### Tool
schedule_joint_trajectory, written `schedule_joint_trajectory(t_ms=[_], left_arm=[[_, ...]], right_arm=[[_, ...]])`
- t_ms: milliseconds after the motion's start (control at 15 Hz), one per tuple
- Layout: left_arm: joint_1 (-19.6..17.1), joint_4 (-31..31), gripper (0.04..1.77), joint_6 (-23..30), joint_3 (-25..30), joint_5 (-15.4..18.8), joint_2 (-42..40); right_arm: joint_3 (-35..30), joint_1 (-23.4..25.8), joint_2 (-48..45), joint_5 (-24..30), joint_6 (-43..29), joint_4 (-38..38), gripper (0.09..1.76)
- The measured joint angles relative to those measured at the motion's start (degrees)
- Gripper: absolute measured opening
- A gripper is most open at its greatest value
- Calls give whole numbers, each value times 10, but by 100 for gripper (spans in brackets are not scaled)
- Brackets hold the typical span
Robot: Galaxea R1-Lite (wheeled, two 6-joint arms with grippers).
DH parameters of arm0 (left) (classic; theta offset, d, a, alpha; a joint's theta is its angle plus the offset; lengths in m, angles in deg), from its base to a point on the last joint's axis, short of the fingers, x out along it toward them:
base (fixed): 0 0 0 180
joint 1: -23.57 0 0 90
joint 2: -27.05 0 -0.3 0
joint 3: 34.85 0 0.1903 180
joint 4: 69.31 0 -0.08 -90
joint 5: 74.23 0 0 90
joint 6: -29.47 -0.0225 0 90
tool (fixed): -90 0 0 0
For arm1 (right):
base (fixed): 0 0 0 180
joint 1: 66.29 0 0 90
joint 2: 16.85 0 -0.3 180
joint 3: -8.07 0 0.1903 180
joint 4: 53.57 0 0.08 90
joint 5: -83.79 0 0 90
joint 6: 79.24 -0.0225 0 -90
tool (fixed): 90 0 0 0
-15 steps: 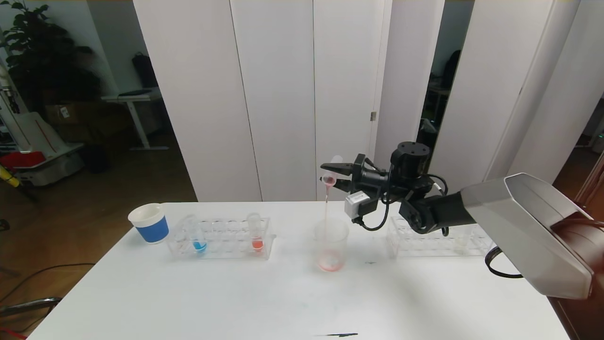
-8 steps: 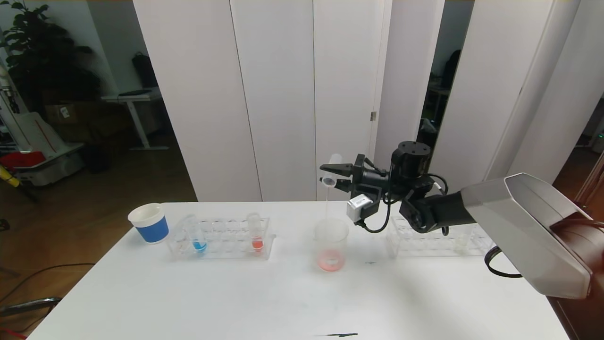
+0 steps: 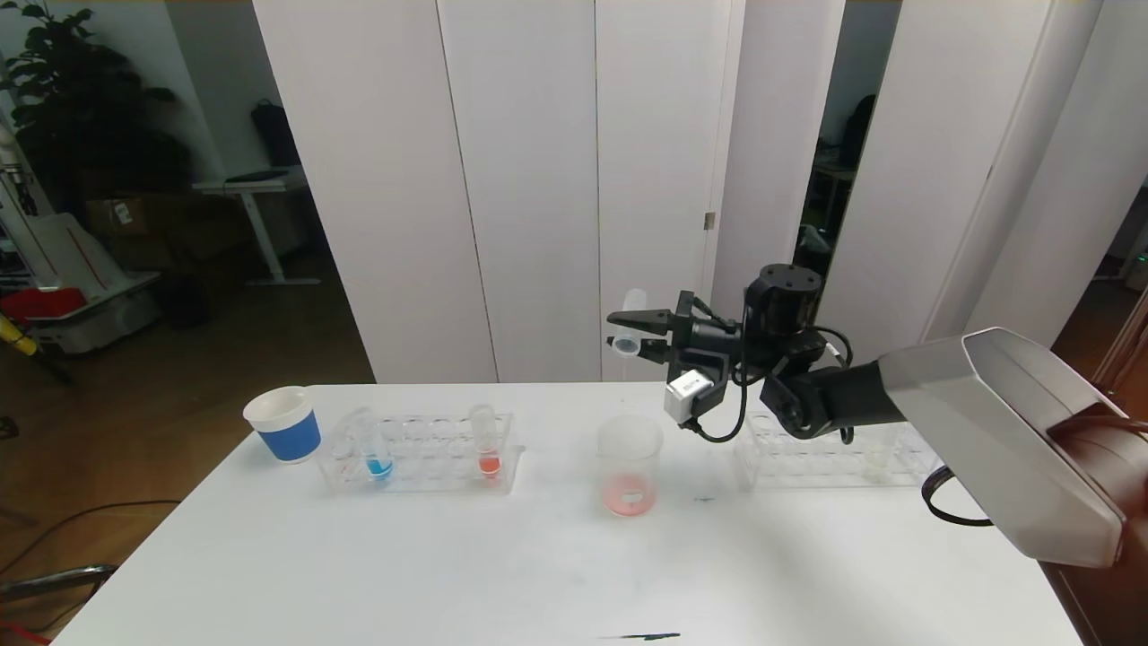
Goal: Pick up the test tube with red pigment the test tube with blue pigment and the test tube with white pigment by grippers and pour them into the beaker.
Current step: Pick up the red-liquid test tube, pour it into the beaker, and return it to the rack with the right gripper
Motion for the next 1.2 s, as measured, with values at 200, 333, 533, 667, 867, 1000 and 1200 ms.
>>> schedule_joint_trajectory(t_ms=[200, 333, 533, 667, 867, 1000, 1200], left_arm=[[0, 0, 175, 0, 0, 0, 0], [0, 0, 175, 0, 0, 0, 0], [0, 0, 175, 0, 0, 0, 0], [0, 0, 175, 0, 0, 0, 0], [0, 0, 175, 0, 0, 0, 0], [0, 0, 175, 0, 0, 0, 0], [0, 0, 175, 0, 0, 0, 0]], right_arm=[[2, -4, 0, 0, 0, -12, 57], [4, -6, -1, 0, -1, -19, 57], [7, -4, -7, 1, -5, -24, 57], [11, -5, -10, 0, -7, -28, 57], [13, -8, -16, -33, -22, -27, 57], [14, -14, -23, -81, -40, -27, 57], [15, -34, -40, -219, -130, -41, 57]])
